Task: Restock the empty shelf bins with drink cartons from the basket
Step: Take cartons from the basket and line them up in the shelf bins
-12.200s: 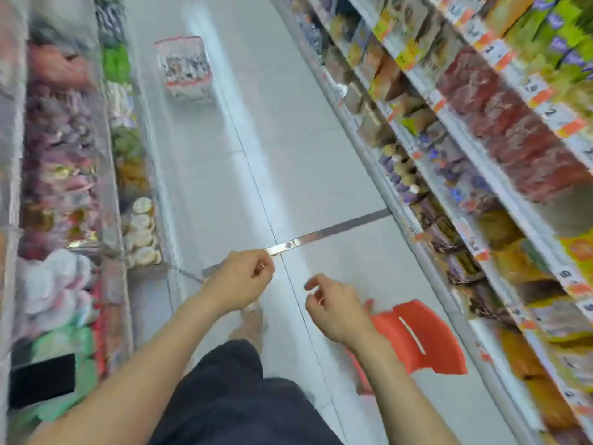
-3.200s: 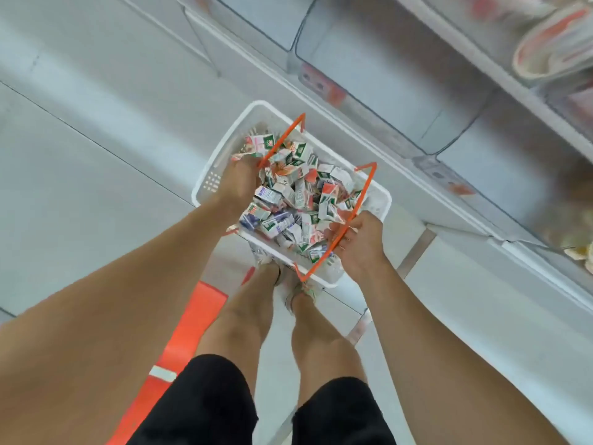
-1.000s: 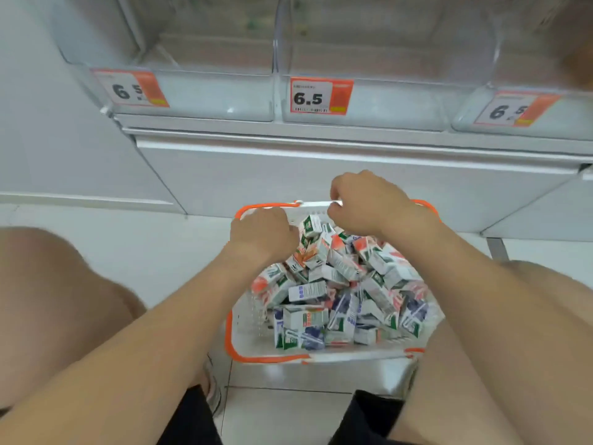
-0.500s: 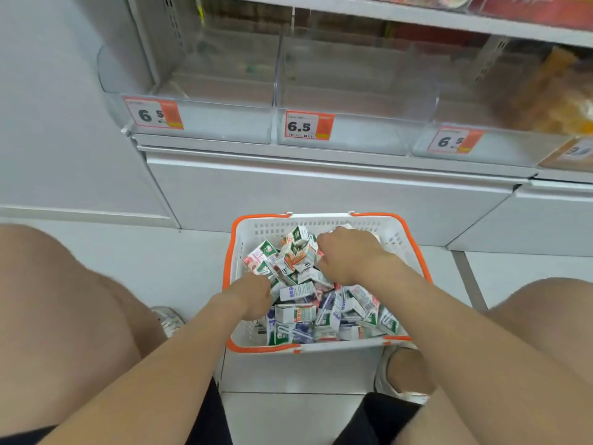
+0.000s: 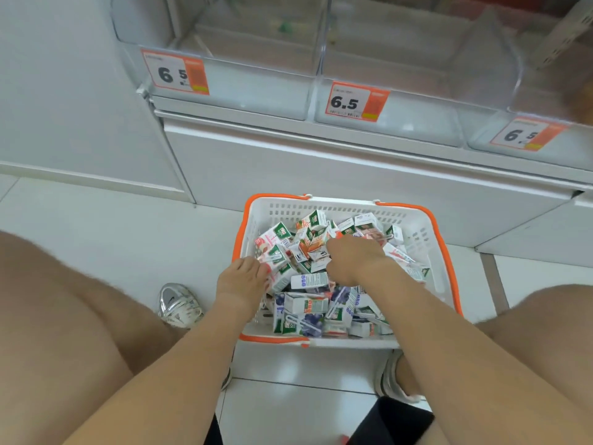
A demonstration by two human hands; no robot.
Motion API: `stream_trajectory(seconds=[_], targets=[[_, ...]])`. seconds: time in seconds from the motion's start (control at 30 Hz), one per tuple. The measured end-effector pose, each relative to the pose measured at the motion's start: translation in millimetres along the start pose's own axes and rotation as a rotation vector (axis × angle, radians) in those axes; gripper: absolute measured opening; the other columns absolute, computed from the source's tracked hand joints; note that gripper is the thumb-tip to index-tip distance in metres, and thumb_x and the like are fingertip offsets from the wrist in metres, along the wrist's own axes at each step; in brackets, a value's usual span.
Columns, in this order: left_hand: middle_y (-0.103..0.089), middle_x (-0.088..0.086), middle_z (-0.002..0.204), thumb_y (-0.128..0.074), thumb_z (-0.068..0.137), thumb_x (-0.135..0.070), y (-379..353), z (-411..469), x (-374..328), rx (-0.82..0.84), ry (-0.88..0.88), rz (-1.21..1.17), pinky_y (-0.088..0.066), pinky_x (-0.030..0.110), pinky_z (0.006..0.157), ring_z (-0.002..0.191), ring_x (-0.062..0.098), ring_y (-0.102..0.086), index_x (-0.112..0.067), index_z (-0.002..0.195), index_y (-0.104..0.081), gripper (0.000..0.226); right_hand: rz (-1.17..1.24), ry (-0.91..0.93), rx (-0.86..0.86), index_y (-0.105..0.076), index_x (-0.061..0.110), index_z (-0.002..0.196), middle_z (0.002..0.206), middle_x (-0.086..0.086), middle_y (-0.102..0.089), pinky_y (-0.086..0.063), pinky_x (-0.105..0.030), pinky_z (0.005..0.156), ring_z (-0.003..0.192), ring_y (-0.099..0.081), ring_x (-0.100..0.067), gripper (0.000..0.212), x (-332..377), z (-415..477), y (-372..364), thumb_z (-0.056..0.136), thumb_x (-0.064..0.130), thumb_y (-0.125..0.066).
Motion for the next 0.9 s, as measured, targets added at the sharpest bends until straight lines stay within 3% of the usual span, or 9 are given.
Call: stream_trajectory(seconds=[0.1, 0.27, 0.4, 0.5, 0.63, 0.7, 0.73, 0.8, 0.9], targets=[[-0.043, 0.003, 0.145, -0.055, 0.099, -0.019, -6.2, 3.5, 36.1, 0.019, 0.049, 0.042, -0.029, 0.033, 0.115, 0.138, 0.024, -0.038, -0.014, 0.15, -0.03, 0.057, 0.036, 0.01, -0.044, -0.05, 0.016, 0.137, 0.128, -0.01, -0.061, -0.048, -0.041, 0.081, 0.109, -0.063, -0.035, 0.038, -3.4, 0.4, 5.6, 0.1, 0.024, -0.049], [-0.05, 0.01, 0.143, -0.053, 0.097, -0.022, -1.7, 17.3, 79.4, 0.086, 0.282, -0.181, -0.039, 0.041, 0.11, 0.134, 0.031, -0.045, -0.015, 0.142, -0.042, 0.047, 0.012, -0.036, -0.133, -0.053, 0.018, 0.129, 0.127, -0.009, -0.062, -0.046, -0.041, 0.088, 0.113, -0.062, -0.032, 0.033, -28.4, -0.8, 9.0, 0.097, 0.019, -0.05], [-0.051, 0.012, 0.133, -0.056, 0.095, -0.026, 20.9, 28.2, 70.1, -0.124, 0.365, -0.479, -0.046, 0.048, 0.098, 0.123, 0.034, -0.05, -0.015, 0.132, -0.046, 0.04, 0.029, -0.001, -0.114, -0.054, 0.018, 0.125, 0.12, -0.008, -0.065, -0.044, -0.04, 0.083, 0.094, -0.059, -0.029, 0.029, -21.7, 9.6, 6.6, 0.097, 0.014, -0.051], [-0.052, 0.008, 0.121, -0.056, 0.094, -0.025, 33.3, 40.6, 55.8, -0.226, 0.356, -0.616, -0.047, 0.044, 0.088, 0.115, 0.031, -0.052, -0.015, 0.123, -0.05, 0.032, 0.065, 0.017, -0.065, -0.052, 0.017, 0.122, 0.112, -0.005, -0.06, -0.042, -0.039, 0.081, 0.089, -0.052, -0.028, 0.023, -6.7, 27.5, 11.6, 0.099, 0.015, -0.052], [-0.062, 0.007, 0.097, -0.059, 0.084, -0.035, 15.6, 58.3, 45.4, -0.116, 0.374, -0.801, -0.053, 0.043, 0.085, 0.099, 0.032, -0.06, -0.016, 0.092, -0.06, 0.02, 0.19, 0.107, 0.029, -0.057, 0.012, 0.119, 0.112, -0.006, -0.062, -0.051, -0.04, 0.081, 0.094, -0.061, -0.028, 0.02, 24.2, 53.8, 17.4, 0.1, 0.018, -0.056], [-0.06, 0.007, 0.096, -0.064, 0.079, -0.035, 3.3, 59.8, 44.0, -0.088, 0.376, -0.835, -0.049, 0.041, 0.089, 0.1, 0.031, -0.056, -0.018, 0.086, -0.06, 0.019, 0.193, 0.181, 0.12, -0.059, 0.012, 0.117, 0.103, -0.005, -0.059, -0.05, -0.038, 0.075, 0.084, -0.059, -0.025, 0.018, 32.6, 66.9, 23.4, 0.101, 0.019, -0.055], [-0.059, 0.007, 0.098, -0.068, 0.08, -0.035, -1.4, 59.4, 44.5, -0.071, 0.369, -0.82, -0.047, 0.041, 0.091, 0.1, 0.03, -0.055, -0.017, 0.088, -0.059, 0.021, 0.162, 0.206, 0.145, -0.059, 0.013, 0.106, 0.095, -0.003, -0.057, -0.048, -0.037, 0.072, 0.076, -0.056, -0.023, 0.009, 32.5, 75.3, 29.7, 0.099, 0.018, -0.055], [-0.058, 0.007, 0.102, -0.073, 0.084, -0.041, -4.1, 56.0, 46.9, 0.037, 0.324, -0.783, -0.048, 0.04, 0.089, 0.1, 0.028, -0.054, -0.016, 0.091, -0.058, 0.03, 0.089, 0.211, 0.11, -0.056, 0.013, 0.089, 0.093, -0.005, -0.06, -0.05, -0.036, 0.071, 0.072, -0.056, -0.023, 0.008, 26.9, 88.8, 54.3, 0.096, 0.015, -0.054], [-0.062, 0.005, 0.101, -0.079, 0.084, -0.044, -1.5, 53.2, 52.8, 0.214, 0.198, -0.713, -0.045, 0.035, 0.076, 0.097, 0.024, -0.054, -0.014, 0.096, -0.063, 0.036, -0.043, 0.224, -0.091, -0.057, 0.015, 0.109, 0.1, -0.004, -0.057, -0.051, -0.038, 0.075, 0.084, -0.059, -0.026, 0.012, 21.3, 92.6, 95.8, 0.098, 0.017, -0.053]])
Point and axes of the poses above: each hand's wrist, its own z-axis towards the middle knuckle, its own y-axis out of the back of the hand, x = y × z, the point moved 6 cm from there along z, towards the middle knuckle
